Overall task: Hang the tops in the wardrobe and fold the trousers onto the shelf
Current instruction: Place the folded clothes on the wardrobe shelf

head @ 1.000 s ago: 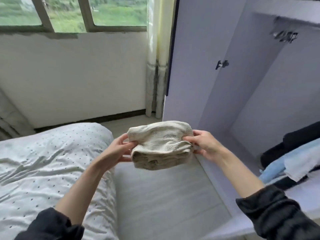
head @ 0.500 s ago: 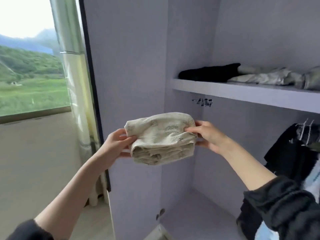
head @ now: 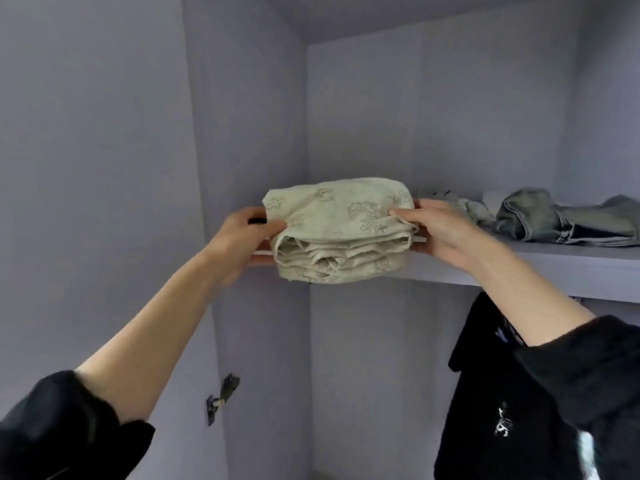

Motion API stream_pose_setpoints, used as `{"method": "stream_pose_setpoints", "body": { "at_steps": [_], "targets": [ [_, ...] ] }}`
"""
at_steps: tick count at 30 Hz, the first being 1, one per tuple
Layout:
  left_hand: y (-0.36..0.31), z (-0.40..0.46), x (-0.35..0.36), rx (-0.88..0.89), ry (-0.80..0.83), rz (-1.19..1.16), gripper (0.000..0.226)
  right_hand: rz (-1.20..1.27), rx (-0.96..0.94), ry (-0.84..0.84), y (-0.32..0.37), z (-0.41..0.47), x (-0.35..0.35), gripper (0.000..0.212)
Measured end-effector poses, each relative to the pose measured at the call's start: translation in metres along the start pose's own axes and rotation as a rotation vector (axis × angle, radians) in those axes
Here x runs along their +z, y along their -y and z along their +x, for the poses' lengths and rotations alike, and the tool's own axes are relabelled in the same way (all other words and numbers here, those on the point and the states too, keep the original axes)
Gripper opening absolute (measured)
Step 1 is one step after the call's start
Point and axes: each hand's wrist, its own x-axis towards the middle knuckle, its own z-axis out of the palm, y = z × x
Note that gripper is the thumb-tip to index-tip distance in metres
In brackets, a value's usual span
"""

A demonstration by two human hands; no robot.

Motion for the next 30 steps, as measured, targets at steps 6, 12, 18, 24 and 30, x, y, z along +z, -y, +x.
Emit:
{"method": "stream_pose_setpoints", "body": {
  "at_steps": [6, 12, 18, 24, 30],
  "targets": [
    [-0.021, 0.111, 0.057, 0.040, 0.217, -0.080, 0.024, -0.104, -0.077, -0.249, 0.031, 0.052, -0.052, 0.017],
    [-0.042, 0.187, 0.157, 0.053, 0.413, -0.119, 0.015, -0.218, -0.088, -0.450, 0.063, 0.086, -0.138, 0.007],
    [-0.062, 0.266, 0.285, 0.040, 0.430, -0.116, 0.009, -0.332, -0.066, -0.652, 0.083, 0.141, -0.243, 0.015],
    [-0.047, 0.325, 0.385, -0.098, 0.447, -0.103, 0.019, -0.470, 0.044, -0.782, 0.071, 0.208, -0.326, 0.021],
    [-0.011, 0.362, 0.446, -0.193, 0.440, -0.125, 0.026, -0.840, 0.234, -0.913, 0.027, 0.258, -0.375, 0.020]
  ]
}}
